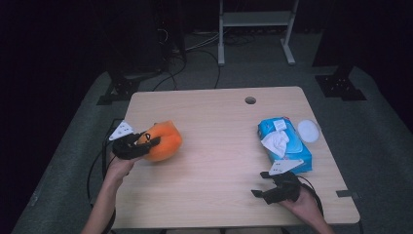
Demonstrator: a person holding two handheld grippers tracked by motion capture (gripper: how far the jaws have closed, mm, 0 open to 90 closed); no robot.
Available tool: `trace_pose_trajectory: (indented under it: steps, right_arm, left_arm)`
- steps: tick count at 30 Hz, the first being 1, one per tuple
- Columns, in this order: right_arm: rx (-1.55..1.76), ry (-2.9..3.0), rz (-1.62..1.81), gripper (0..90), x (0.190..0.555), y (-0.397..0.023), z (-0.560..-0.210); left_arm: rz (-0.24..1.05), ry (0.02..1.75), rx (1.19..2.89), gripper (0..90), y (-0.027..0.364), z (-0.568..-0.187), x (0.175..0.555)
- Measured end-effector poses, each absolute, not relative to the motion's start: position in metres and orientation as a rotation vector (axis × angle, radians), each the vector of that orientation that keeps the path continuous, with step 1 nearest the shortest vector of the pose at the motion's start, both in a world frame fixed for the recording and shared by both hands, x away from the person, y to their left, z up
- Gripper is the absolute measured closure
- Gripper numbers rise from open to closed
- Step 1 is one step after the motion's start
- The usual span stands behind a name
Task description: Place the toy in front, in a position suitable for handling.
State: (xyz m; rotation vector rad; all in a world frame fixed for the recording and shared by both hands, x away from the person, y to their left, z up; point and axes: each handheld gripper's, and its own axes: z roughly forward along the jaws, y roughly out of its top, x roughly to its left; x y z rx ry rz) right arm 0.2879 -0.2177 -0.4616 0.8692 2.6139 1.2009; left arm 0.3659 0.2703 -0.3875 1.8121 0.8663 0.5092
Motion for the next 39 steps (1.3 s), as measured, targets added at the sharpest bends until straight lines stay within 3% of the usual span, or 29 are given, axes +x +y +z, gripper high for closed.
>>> trace_pose_trajectory:
  steps: [5, 17, 39]
  right_arm:
    - [0.872, 2.611, 1.203, 22.9, 0.289, -0.219, -0.462]
    - [0.879, 2.602, 1.204, 22.9, 0.289, -0.221, -0.461]
    - [0.906, 2.576, 1.189, 22.8, 0.289, -0.232, -0.456]
  left_arm:
    - [0.502, 0.756, 1.808, 48.8, 0.248, -0.360, 0.357]
    - [0.462, 0.535, 1.854, 48.0, 0.181, -0.339, 0.340]
    - [0.278, 0.390, 1.946, 47.3, 0.103, -0.385, 0.322]
